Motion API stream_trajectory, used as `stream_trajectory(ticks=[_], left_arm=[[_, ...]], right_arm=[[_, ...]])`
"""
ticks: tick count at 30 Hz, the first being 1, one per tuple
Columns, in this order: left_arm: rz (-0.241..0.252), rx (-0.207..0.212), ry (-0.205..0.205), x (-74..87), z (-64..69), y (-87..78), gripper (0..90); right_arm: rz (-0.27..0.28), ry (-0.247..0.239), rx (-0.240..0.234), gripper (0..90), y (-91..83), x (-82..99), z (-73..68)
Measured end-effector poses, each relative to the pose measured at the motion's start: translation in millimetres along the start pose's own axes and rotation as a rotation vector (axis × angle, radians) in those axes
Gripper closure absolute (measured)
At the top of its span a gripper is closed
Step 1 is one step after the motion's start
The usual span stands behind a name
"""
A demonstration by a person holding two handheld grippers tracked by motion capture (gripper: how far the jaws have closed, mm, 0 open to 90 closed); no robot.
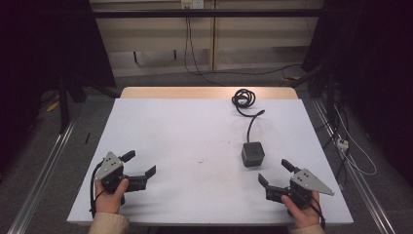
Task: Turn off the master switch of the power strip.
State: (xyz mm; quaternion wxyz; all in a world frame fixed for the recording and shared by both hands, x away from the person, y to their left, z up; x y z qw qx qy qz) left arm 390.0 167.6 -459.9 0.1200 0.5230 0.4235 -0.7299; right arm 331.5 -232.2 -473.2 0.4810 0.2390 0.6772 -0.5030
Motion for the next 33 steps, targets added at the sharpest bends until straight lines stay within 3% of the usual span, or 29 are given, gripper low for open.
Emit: stream_trajectory(ticks=[13, 33], left_arm=[[0.006, -0.016, 0.005, 0.9, -3.9, -3.3, 2.9], [0.005, -0.026, 0.018, 0.4, -5.2, -4.0, 2.9]], right_arm=[[-0.001, -0.007, -0.006, 4.6, 4.7, -3.0, -1.1], [-0.019, -0.006, -0.004, 13.1, 7.2, -7.6, -2.5]])
Point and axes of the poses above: each handheld gripper's, and its own axes: y roughly forward along the jaws, x roughly out of its underside, z roughly to its right, the point moved 9 cm from there along y, roughly forward along the jaws, and after that the axes turned 13 degrees about -z, right-handed, at the moved point
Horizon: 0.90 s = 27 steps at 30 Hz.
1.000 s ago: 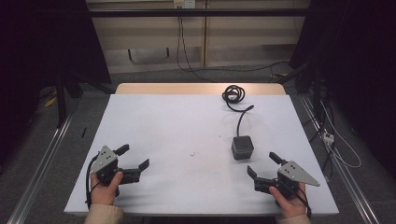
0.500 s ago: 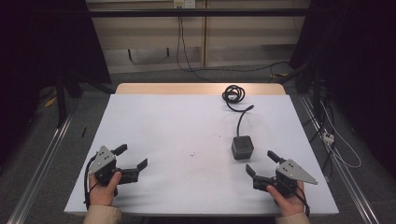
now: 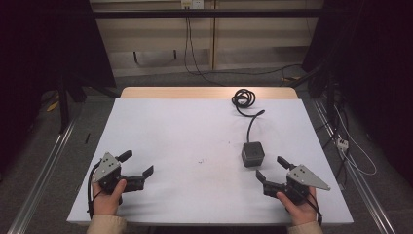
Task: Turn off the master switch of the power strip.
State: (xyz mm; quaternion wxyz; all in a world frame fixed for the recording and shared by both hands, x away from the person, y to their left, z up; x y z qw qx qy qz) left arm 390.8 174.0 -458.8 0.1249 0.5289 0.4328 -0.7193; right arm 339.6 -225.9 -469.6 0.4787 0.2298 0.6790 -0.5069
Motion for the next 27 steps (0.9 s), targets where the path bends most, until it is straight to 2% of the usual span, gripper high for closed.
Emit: stream_trajectory(ticks=[14, 27], left_arm=[[-0.005, 0.0, 0.008, 0.2, 1.1, 0.6, 2.9], [-0.005, 0.0, 0.009, 0.1, 1.6, 0.9, 2.9]], right_arm=[[-0.003, 0.004, -0.009, 24.9, 1.4, -8.9, -0.4], [-0.051, 0.005, -0.015, 33.2, 6.2, -12.0, -2.2]])
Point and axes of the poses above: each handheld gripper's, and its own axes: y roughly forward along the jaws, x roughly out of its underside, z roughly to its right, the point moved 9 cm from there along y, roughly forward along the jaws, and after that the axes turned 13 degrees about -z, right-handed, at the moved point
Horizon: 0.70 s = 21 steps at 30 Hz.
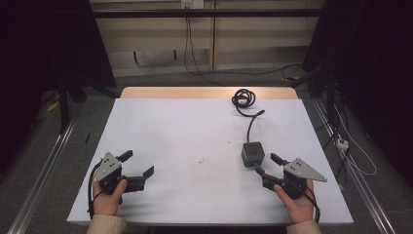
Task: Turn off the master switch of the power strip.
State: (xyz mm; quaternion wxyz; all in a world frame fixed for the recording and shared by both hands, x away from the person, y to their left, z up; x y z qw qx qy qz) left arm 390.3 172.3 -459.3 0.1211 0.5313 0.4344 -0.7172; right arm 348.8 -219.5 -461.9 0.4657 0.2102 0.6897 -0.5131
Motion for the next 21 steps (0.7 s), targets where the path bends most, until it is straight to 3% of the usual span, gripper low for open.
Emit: stream_trajectory(ticks=[11, 21], left_arm=[[-0.006, 0.003, 0.014, 0.3, 0.1, 0.8, 2.9], [-0.006, 0.005, 0.016, 0.3, 0.5, 1.2, 2.9]], right_arm=[[-0.023, 0.04, -0.016, 45.5, 1.3, -2.6, 8.5], [-0.029, 0.039, -0.024, 53.7, -1.0, -4.9, 10.7]])
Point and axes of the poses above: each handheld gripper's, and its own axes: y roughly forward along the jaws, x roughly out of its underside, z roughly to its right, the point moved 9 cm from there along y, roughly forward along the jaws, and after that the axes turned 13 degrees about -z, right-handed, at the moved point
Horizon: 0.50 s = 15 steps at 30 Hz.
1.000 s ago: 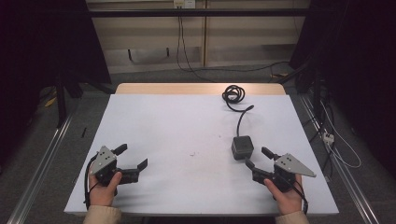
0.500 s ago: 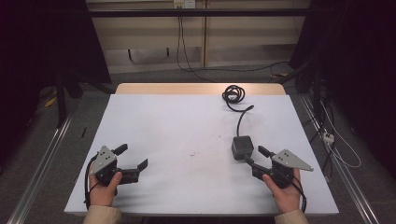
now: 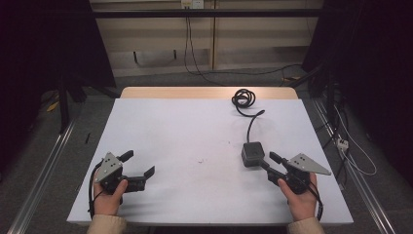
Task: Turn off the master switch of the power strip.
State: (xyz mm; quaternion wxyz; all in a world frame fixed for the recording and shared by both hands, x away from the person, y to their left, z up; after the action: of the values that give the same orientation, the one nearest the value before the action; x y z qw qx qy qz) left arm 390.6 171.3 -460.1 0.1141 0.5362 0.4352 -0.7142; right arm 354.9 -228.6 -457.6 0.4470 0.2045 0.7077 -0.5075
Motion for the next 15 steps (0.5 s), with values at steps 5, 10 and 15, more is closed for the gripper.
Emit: stream_trajectory(ticks=[5, 10, 15], left_arm=[[-0.001, 0.0, -0.002, 0.3, -0.2, 0.0, 2.9], [0.001, 0.003, -0.011, 0.2, 0.7, 0.6, 2.9], [-0.004, 0.001, -0.005, 0.7, 0.5, 1.0, 2.9]], right_arm=[[-0.006, -0.002, -0.017, 59.0, 0.9, -1.7, -2.3], [-0.009, -0.007, -0.035, 61.8, 2.5, -3.7, -5.5], [-0.011, -0.003, -0.047, 64.1, 4.1, -5.5, -6.8]])
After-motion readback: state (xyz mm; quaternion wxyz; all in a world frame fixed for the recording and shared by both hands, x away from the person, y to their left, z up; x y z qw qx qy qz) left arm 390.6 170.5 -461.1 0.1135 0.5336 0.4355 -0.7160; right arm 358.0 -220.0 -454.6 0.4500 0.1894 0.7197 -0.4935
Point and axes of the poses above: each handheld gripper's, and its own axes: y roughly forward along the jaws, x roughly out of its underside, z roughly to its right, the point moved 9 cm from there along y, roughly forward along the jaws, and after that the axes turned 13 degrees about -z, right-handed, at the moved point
